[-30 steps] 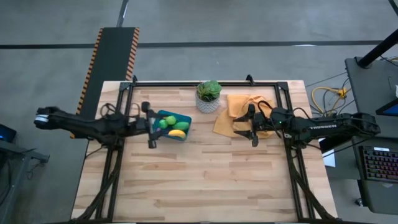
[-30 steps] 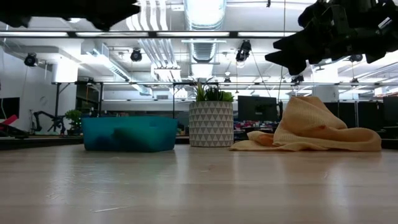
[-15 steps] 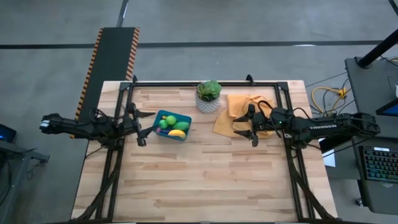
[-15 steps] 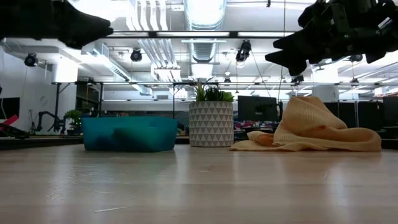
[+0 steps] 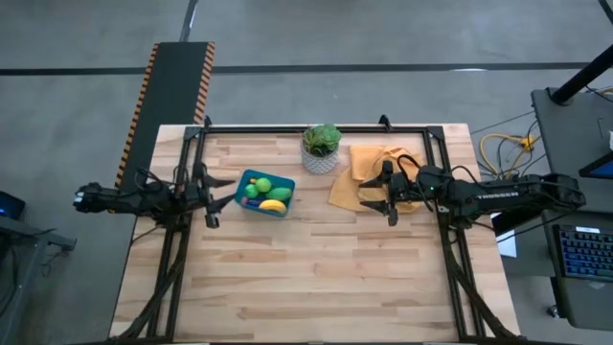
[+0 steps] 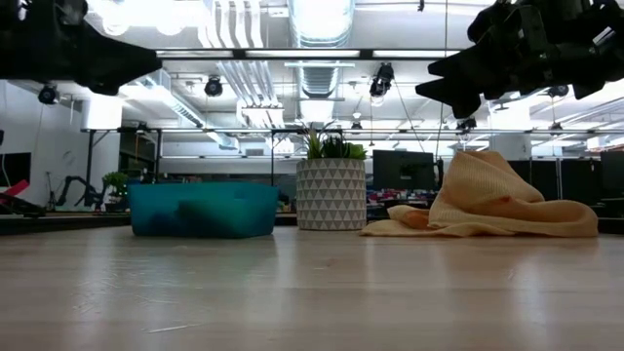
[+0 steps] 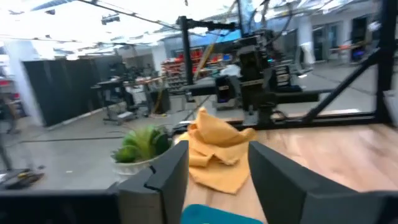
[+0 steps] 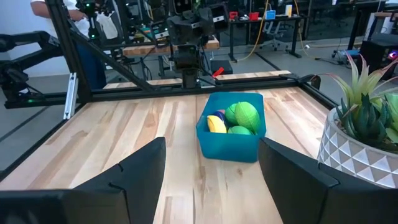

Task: Pick and placing Produce into tupperware
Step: Return to Home Position

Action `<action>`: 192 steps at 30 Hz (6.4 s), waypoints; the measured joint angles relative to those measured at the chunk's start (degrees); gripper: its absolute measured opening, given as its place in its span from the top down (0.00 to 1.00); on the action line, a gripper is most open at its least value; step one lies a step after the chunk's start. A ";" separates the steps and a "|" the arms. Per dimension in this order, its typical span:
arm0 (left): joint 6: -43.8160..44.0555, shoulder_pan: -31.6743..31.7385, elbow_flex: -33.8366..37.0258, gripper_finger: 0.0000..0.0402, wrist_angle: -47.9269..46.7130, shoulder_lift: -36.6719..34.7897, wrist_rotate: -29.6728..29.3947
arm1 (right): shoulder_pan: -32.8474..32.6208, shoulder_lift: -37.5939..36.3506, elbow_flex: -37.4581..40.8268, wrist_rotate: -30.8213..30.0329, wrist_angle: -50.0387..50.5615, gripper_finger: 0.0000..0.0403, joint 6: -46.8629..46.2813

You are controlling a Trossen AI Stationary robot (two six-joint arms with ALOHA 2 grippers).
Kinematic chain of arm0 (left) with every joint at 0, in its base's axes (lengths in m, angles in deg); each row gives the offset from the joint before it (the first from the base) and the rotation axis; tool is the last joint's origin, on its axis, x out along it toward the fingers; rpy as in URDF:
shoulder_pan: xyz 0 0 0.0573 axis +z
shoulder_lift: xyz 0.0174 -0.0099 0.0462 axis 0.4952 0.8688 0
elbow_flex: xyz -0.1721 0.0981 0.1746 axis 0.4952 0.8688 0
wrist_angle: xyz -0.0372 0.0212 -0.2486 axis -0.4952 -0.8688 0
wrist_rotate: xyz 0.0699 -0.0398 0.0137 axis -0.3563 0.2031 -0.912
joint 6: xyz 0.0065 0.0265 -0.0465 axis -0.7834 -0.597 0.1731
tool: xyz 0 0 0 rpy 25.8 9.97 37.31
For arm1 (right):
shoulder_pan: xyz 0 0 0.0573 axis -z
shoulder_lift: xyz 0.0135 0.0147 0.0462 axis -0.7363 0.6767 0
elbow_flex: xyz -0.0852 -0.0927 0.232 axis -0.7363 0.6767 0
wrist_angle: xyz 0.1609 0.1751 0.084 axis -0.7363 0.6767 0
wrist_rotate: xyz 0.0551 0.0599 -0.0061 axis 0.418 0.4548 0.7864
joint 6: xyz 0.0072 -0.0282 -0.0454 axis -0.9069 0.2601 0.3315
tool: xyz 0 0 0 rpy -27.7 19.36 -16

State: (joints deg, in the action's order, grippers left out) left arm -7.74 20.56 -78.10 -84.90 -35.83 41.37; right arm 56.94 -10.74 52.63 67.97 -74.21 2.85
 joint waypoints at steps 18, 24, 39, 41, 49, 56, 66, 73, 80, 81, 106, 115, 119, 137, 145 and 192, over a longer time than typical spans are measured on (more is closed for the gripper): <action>4.69 0.04 5.45 1.00 -0.50 -1.21 9.56 | 0.00 0.02 -0.02 -0.07 -2.48 0.39 2.13; 3.98 0.11 5.47 1.00 -1.44 -2.61 10.12 | -0.17 0.00 0.06 -1.53 -8.07 0.39 4.47; 4.53 0.11 5.56 1.00 -1.62 -2.96 9.69 | -0.26 -24.40 10.81 -6.39 -4.84 0.39 4.72; 4.59 0.11 5.58 1.00 -1.63 -2.99 9.68 | -0.24 -28.97 11.65 -6.15 0.50 0.39 3.88; 4.87 0.11 5.62 1.00 -1.74 -3.41 10.15 | -0.35 -36.44 13.16 -2.11 9.43 0.39 -0.46; 5.25 0.11 5.63 1.00 -1.89 -1.99 10.62 | -0.39 -33.04 13.14 0.31 12.69 0.39 -2.35; 6.76 0.11 5.67 1.00 -1.96 0.39 11.64 | -1.01 -25.90 14.05 1.90 10.68 0.42 -2.03; 7.63 0.11 5.69 1.00 -1.50 -0.48 12.79 | -1.03 -22.21 14.05 1.30 3.60 0.61 3.37; 7.57 0.11 5.69 1.00 -1.26 -0.21 13.04 | -1.03 -19.76 14.05 2.00 4.00 0.93 5.04; 7.57 0.11 5.69 1.00 -1.21 -0.22 13.20 | -1.03 -19.51 14.05 2.01 3.97 0.95 5.35; 6.15 0.11 5.69 1.00 -0.39 -0.09 14.24 | -0.98 -19.10 14.05 0.94 1.57 0.98 1.08; 6.24 0.11 5.69 1.00 -0.39 -0.09 14.24 | -0.98 -19.19 14.03 0.94 1.55 0.98 -1.52; 6.26 0.11 5.69 1.00 -0.39 -0.08 14.24 | -0.98 -19.17 14.03 0.96 1.56 0.98 -1.52; 6.24 0.11 5.69 1.00 -0.39 -0.07 14.24 | -0.98 -19.17 14.03 0.96 1.55 0.98 -1.44; 6.24 0.11 5.69 1.00 -0.41 -0.07 14.24 | -0.98 -19.17 14.03 0.96 1.55 0.98 -1.45; 6.21 0.09 5.69 1.00 -0.41 -0.07 14.24 | -1.01 -19.17 14.01 0.98 1.55 0.98 -1.49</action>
State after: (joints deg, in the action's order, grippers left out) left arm -1.52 20.64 -72.41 -85.31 -35.90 55.60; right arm 55.93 -29.91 66.64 68.96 -72.65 1.36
